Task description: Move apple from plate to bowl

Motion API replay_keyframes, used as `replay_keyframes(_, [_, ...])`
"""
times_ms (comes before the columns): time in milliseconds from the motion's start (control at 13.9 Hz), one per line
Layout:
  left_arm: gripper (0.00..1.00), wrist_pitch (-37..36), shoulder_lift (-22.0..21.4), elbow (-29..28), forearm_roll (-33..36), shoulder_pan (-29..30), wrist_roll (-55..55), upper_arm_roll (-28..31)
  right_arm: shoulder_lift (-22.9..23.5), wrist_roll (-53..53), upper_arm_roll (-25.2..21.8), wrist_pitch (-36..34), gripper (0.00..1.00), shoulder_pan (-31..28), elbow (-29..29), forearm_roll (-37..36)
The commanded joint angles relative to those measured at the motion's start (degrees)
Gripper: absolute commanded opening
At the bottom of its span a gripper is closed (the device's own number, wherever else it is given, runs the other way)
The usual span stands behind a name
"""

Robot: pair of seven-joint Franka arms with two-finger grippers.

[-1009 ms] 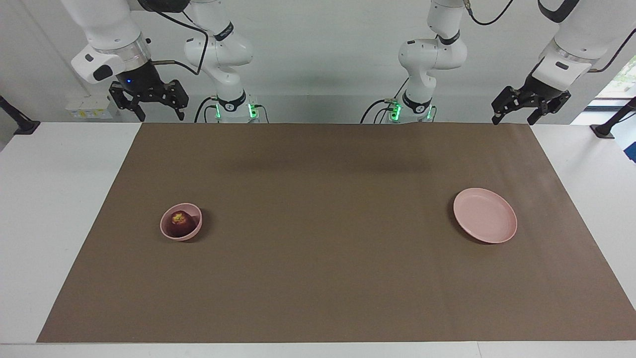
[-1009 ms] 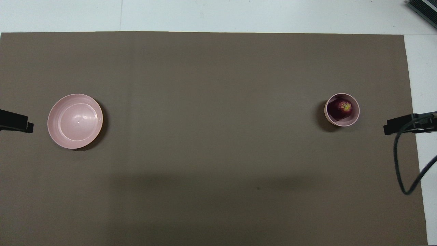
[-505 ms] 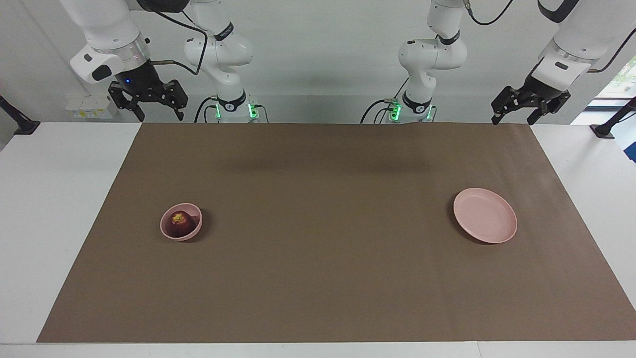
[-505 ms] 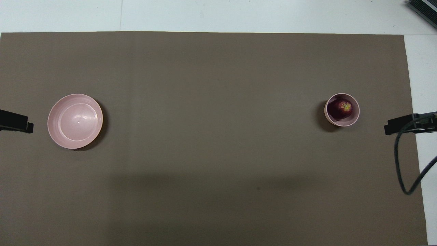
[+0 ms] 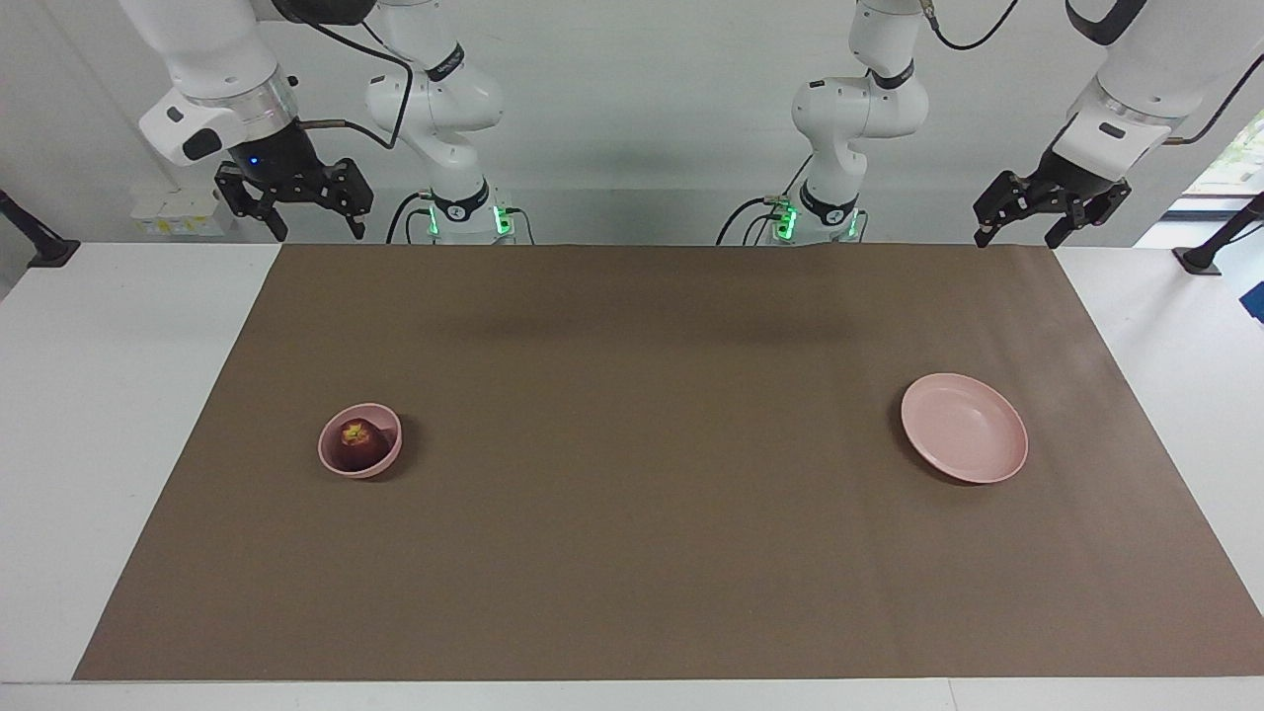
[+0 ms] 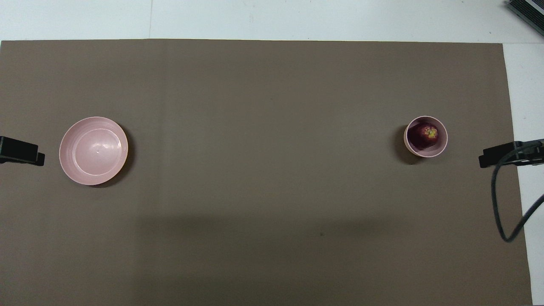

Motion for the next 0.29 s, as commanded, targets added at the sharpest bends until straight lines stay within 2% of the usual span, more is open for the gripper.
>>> replay_keyframes(0, [1.0, -0.52, -0.64, -0.2, 0.2, -0.42, 0.19, 0.02, -1.07, -1.19, -0.3, -0.09, 1.0, -1.86, -1.22, 0.57])
replay_keyframes(216, [1.0, -0.78, -0.64, -0.2, 0.2, -0.42, 0.1, -0.07, -0.98, -1.1, -0.83, -0.18, 1.0, -1.25, -1.22, 0.31])
